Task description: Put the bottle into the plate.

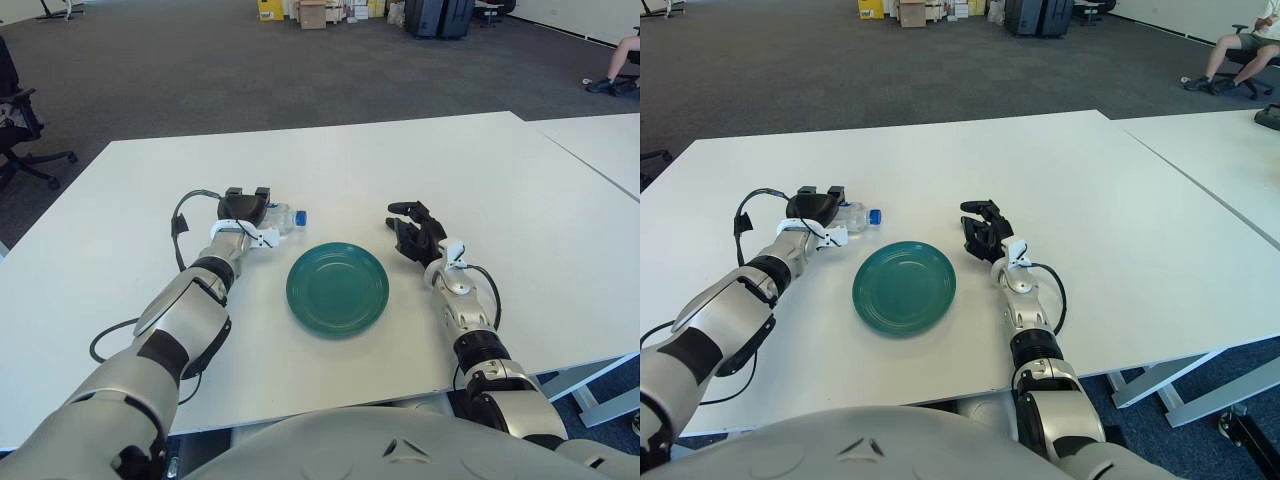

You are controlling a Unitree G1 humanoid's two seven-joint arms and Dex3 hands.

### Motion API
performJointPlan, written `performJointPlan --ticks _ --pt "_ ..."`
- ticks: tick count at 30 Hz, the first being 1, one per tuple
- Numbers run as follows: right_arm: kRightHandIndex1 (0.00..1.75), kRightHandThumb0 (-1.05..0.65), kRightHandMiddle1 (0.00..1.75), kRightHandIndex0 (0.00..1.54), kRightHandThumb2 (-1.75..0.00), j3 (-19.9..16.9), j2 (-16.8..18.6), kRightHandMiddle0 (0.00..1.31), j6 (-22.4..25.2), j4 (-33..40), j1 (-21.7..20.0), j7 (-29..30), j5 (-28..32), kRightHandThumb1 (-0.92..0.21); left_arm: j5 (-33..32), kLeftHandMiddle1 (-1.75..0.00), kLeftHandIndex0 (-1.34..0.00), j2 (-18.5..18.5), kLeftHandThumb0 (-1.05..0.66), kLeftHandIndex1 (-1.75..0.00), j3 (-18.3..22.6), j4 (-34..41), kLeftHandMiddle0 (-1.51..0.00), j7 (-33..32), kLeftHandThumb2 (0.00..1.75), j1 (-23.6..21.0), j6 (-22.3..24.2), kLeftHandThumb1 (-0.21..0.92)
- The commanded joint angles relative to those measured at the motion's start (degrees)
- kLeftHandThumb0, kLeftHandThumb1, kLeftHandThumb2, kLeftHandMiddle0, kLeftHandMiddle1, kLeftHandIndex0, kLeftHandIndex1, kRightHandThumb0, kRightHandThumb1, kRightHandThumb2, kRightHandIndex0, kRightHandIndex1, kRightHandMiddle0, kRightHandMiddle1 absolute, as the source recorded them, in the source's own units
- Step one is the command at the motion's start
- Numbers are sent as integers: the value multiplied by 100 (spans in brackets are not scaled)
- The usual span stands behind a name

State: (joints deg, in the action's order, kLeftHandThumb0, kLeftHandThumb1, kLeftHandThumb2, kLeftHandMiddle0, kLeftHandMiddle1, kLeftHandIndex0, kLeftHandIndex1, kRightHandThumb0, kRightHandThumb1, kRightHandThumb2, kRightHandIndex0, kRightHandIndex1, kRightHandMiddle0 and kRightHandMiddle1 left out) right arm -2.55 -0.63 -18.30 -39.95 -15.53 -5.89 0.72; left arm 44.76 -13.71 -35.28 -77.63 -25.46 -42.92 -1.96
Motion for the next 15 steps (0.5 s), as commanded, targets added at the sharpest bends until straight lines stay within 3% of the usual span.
performJointPlan --ticks 1,5,15 --pt "47 -44 119 41 -87 -1 -35 28 11 -29 11 -45 32 -69 -34 -168 -59 20 -1 -175 12 -96 -63 127 145 216 -54 19" --pt "48 -44 119 40 -87 9 -47 28 126 -5 -6 -6 -2 -68 -30 -171 -56 -6 0 -175 30 -90 -57 111 141 218 -115 23" --pt "50 -45 117 40 -86 15 -52 26 170 -4 -21 28 -15 -68 -64 -172 -58 -141 0 -175 105 -62 -59 26 145 146 -238 20"
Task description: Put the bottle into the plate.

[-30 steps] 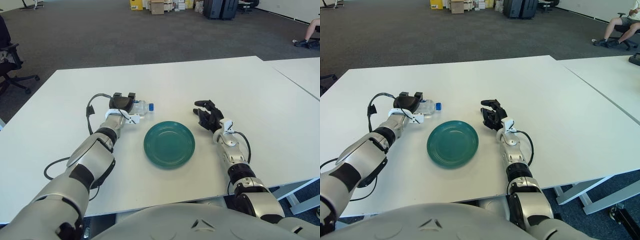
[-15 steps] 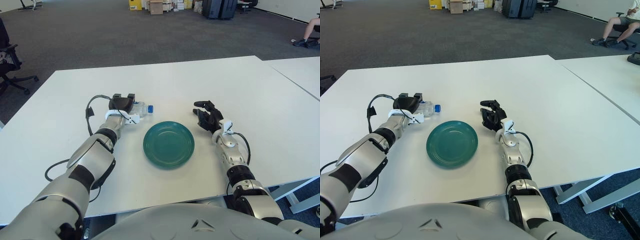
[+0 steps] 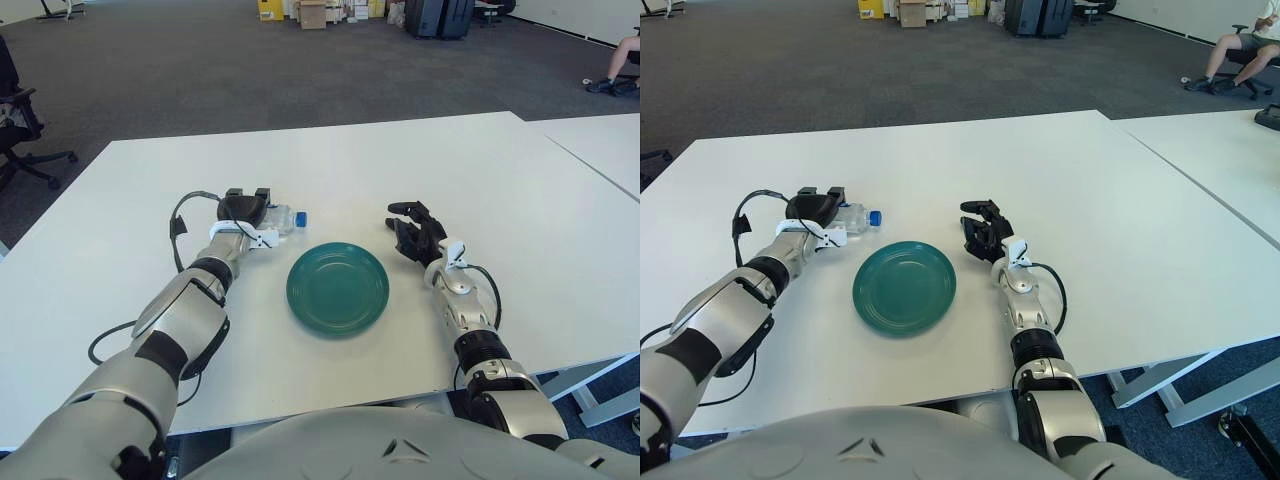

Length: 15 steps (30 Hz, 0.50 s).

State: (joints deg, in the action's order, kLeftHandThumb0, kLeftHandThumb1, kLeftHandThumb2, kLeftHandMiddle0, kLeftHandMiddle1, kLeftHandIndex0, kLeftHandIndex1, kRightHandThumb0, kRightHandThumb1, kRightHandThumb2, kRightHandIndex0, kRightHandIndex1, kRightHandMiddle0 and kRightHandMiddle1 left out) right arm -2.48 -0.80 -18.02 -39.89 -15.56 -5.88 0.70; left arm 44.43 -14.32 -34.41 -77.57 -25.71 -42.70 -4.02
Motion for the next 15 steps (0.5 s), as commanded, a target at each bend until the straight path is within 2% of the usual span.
performJointPlan --ticks 1,8,9,12,15 --pt "50 -45 117 40 -86 4 -32 25 141 -14 -20 30 -9 -68 -38 -172 -59 -115 0 -175 35 -53 -59 19 145 92 -42 20" --pt "51 -45 115 41 -85 -12 -13 24 135 -10 -20 29 22 -69 -153 -174 -66 -294 0 -175 224 59 -66 -261 157 -86 -115 10" --pt "51 -45 115 40 -84 -13 -10 24 125 -14 -20 17 30 -69 -226 -158 -66 -325 0 -175 310 103 -76 -355 153 -127 -150 8" --pt "51 -46 115 40 -84 -14 -11 24 100 -32 -22 -7 41 -69 -343 -155 -63 -364 0 -175 455 173 -83 -503 155 -180 -222 6" --pt "51 -46 114 39 -83 -14 -26 24 51 -95 -42 -42 45 -70 -449 -156 -61 -390 0 -175 589 236 -84 -647 155 -211 -320 6"
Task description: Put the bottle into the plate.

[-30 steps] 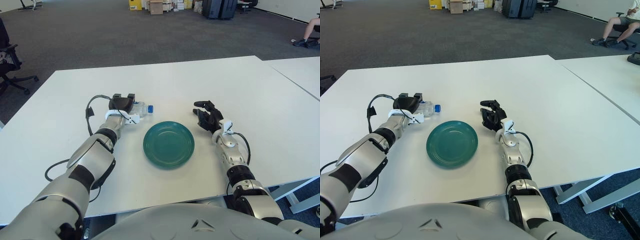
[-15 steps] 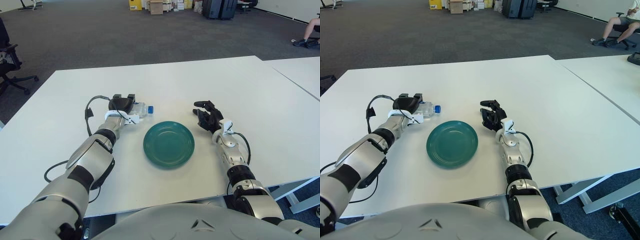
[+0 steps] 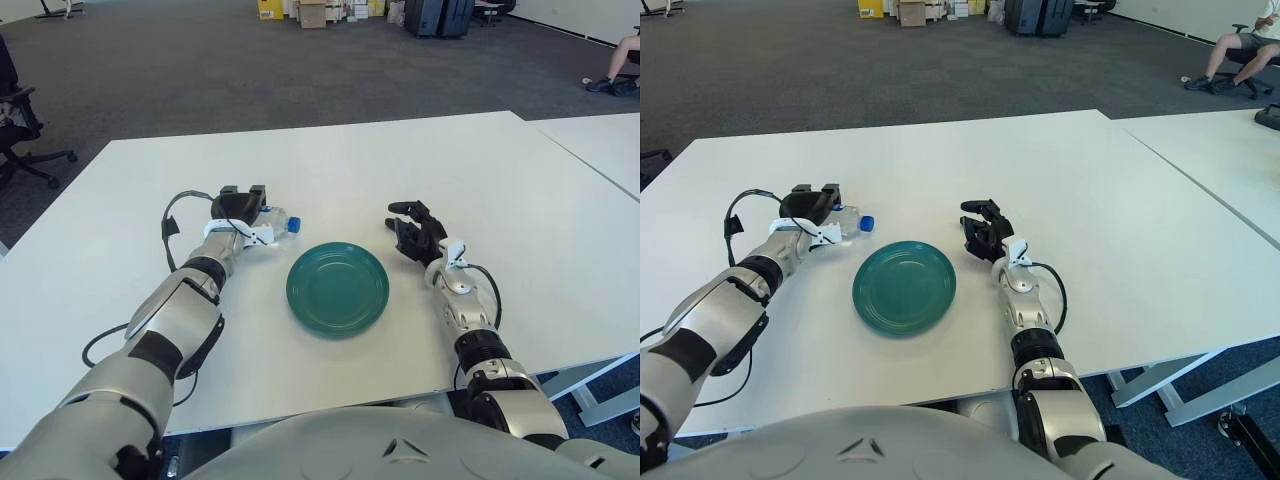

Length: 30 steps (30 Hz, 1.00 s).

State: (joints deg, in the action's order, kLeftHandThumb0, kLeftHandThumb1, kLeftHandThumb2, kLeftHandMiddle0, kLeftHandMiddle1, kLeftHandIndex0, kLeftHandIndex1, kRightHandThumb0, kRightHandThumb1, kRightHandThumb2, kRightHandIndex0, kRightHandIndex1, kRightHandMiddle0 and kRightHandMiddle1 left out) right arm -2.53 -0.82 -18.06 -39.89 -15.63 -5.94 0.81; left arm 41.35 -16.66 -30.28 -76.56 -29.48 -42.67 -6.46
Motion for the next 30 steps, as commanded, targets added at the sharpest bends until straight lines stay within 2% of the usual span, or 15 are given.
performJointPlan --ticks 1,7,11,18,24,30 --pt "51 -47 114 39 -83 -6 -39 23 29 -139 -53 -72 35 -70 -225 -157 -61 -172 0 -175 273 176 -84 -355 155 -242 -154 6" --pt "50 -48 115 37 -81 24 -91 24 -19 -260 -108 -142 -9 -72 -692 -166 -59 -285 0 -175 810 426 -81 -683 158 -435 -668 7" --pt "49 -49 115 37 -81 45 -123 24 -86 -327 -135 -179 -23 -72 -897 -169 -59 -398 0 -175 1054 825 -80 -648 159 -429 -1022 7" --pt "46 -52 114 36 -77 88 -171 22 -229 -456 -179 -186 -82 -75 -1138 -170 -56 -526 0 -175 1439 2262 -79 -571 157 79 -1377 9" --pt "44 -53 114 36 -76 57 -172 21 -194 -522 -220 -220 -22 -76 -1131 -170 -54 -490 0 -175 1601 3400 -78 -474 155 555 -1381 11" --pt "44 -53 115 37 -74 30 -126 22 -253 -504 -213 -279 58 -75 -1146 -171 -53 -456 0 -175 1714 4102 -76 -315 153 828 -1487 13"
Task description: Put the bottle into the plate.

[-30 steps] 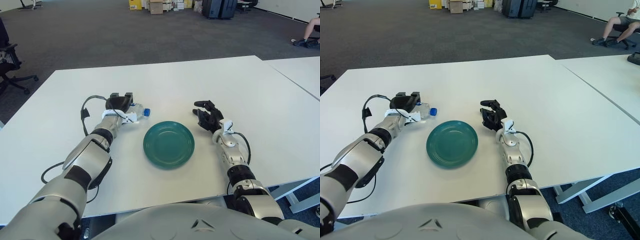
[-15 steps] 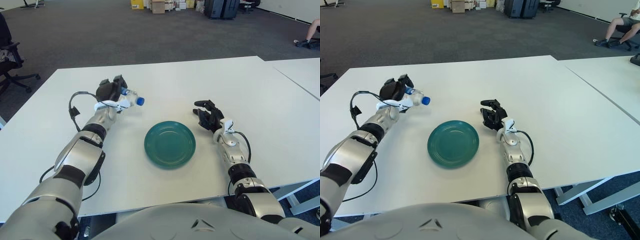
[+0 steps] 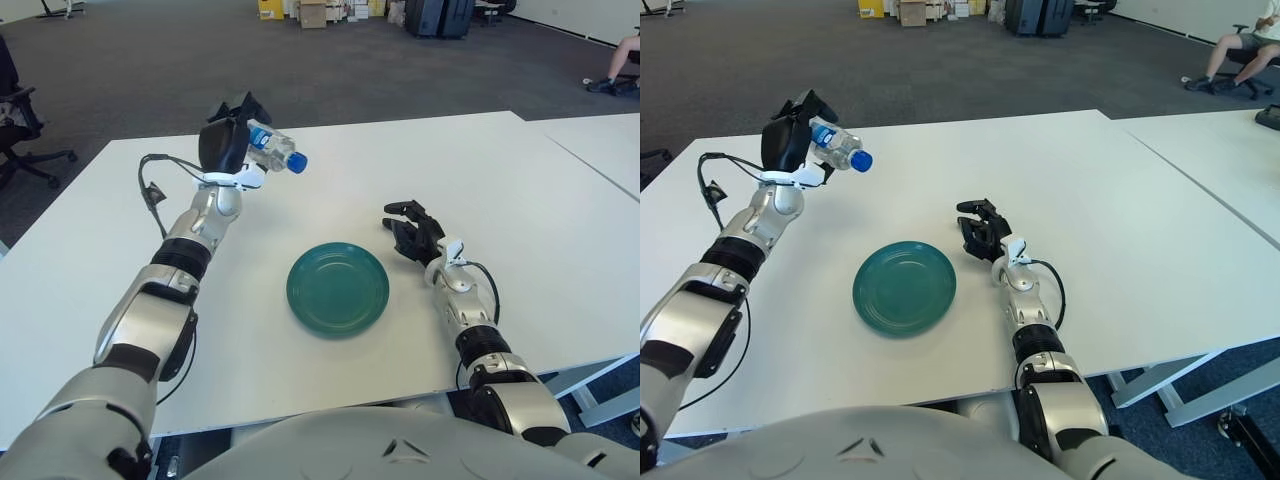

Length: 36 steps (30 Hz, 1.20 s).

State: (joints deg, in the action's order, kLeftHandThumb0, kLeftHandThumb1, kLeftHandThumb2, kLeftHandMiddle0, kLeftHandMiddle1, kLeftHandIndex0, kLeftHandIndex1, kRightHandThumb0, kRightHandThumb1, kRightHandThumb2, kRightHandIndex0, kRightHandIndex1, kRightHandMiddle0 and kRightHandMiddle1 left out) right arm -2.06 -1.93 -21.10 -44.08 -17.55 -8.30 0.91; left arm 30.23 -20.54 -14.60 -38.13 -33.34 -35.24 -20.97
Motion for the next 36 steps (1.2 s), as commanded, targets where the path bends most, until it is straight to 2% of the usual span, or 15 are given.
performJointPlan --ticks 1,6,14,20,24,29,36 --pt "43 -53 115 37 -74 -21 -12 22 45 -86 -20 -56 55 -75 -38 -171 -53 -63 0 -175 162 299 -76 101 153 105 -49 13" --pt "44 -53 117 37 -74 -29 19 22 336 330 144 -16 94 -74 -22 -173 -53 12 0 -175 188 578 -75 217 154 281 -134 13" --pt "45 -53 117 37 -74 -16 88 21 394 290 122 165 26 -73 413 -172 -54 132 0 -175 51 1590 -76 288 155 736 -14 12" --pt "47 -51 117 38 -74 15 100 22 493 375 155 225 14 -72 572 -171 -55 200 0 -175 -53 2435 -78 789 156 1041 40 10" --pt "48 -50 115 39 -75 23 113 22 582 446 184 249 19 -72 345 -171 -55 165 0 -175 -191 2848 -78 1431 156 1288 -191 10" --pt "49 -49 113 39 -75 9 134 21 602 487 208 222 68 -72 167 -171 -56 125 0 -175 -343 3010 -78 1996 157 1514 -564 9" --pt "50 -49 111 38 -73 -3 172 19 548 551 261 204 92 -74 283 -173 -57 -19 0 -175 -431 3134 -78 2579 159 1602 -928 8"
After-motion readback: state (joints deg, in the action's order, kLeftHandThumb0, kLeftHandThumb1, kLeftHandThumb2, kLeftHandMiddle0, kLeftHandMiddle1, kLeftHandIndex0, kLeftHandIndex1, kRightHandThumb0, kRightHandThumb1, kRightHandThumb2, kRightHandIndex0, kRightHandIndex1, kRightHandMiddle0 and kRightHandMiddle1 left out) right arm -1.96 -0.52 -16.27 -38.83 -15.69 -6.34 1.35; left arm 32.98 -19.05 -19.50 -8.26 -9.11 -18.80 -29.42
